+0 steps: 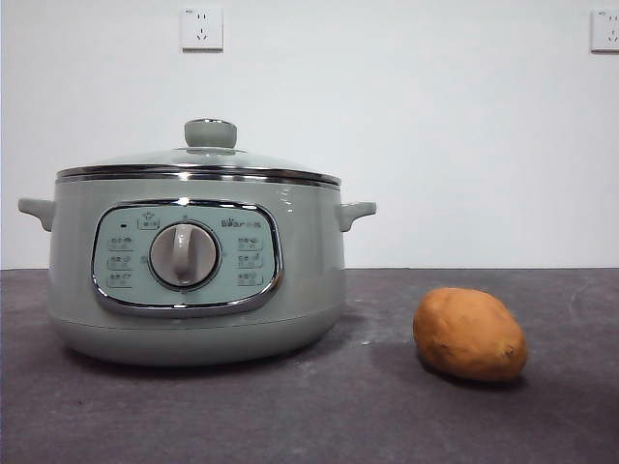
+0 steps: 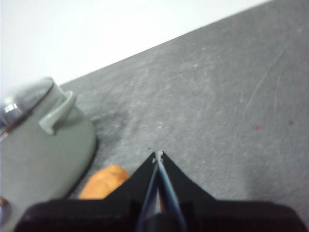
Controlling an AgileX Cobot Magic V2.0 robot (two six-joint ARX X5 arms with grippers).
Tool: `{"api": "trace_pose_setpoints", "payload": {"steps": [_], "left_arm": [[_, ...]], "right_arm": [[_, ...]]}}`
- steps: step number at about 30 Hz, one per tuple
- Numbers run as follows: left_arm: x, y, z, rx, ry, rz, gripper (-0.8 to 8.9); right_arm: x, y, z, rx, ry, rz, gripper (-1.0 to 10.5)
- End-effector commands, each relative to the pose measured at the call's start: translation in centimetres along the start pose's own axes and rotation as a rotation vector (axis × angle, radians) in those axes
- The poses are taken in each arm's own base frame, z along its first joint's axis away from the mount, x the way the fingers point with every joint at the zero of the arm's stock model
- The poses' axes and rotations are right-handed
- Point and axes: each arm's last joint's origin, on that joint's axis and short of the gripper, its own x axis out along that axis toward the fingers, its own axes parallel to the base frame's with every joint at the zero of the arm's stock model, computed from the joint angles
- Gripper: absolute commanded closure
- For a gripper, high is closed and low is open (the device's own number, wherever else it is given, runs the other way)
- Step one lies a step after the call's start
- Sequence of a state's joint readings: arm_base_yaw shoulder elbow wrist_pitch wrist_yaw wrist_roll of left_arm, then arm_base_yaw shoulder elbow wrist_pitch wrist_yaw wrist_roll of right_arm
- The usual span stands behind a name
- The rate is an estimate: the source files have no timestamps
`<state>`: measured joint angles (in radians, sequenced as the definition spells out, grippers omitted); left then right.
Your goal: Pick up the potato,open the lid,put the potato in the pot,close the lid
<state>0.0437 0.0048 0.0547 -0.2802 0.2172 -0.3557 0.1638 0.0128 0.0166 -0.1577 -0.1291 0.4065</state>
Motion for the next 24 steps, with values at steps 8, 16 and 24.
{"api": "trace_pose_setpoints", "payload": {"steps": [8, 16, 24], "left_arm": [[-0.4, -0.7, 1.0, -0.031, -0.024, -0.091, 8.19], [-2.5, -2.5, 4.5, -0.001, -0.115, -0.127, 8.21], [-4.1, -4.2, 8.0, 0.061, -0.079, -0.120, 8.21]], "right_arm": [[-0.3, 0.3, 0.6, 0.095, 0.012, -0.002, 9.6], [-1.2, 1.7, 3.5, 0.091, 0.059, -0.024, 9.6], [-1.2, 3.6, 7.9, -0.014, 0.146, -0.055, 9.6]]}}
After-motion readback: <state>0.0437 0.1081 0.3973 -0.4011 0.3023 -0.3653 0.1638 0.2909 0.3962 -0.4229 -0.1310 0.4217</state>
